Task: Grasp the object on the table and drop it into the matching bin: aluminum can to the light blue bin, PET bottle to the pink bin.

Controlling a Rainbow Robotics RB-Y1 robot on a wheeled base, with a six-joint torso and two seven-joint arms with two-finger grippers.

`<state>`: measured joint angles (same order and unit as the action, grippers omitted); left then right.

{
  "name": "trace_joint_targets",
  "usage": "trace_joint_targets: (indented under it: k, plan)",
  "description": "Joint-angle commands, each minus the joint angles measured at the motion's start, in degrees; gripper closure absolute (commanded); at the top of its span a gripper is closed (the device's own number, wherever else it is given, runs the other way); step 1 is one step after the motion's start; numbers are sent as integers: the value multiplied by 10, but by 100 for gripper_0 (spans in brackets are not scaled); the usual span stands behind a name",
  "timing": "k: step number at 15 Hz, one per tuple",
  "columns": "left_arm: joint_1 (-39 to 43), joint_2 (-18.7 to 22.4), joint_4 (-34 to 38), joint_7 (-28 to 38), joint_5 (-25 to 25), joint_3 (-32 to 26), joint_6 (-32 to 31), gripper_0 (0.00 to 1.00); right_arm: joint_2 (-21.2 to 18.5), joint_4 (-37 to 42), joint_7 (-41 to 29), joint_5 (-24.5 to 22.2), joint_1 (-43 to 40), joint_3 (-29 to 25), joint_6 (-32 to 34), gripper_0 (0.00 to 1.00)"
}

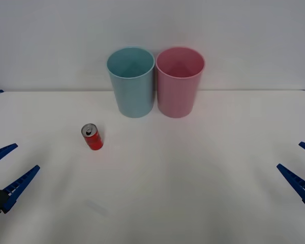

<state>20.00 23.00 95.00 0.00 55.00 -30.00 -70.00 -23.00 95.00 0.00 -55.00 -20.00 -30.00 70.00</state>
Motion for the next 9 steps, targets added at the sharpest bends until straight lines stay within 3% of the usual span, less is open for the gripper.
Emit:
trace_joint_targets:
  k: [1, 9]
  plan:
    - [0, 0, 0, 0, 0, 0, 0, 0, 0, 0, 0, 0, 0, 0, 0, 0]
    - [-8, 14, -31, -6, -4, 4, 19, 0, 0, 0, 0, 0, 0, 0, 0, 0]
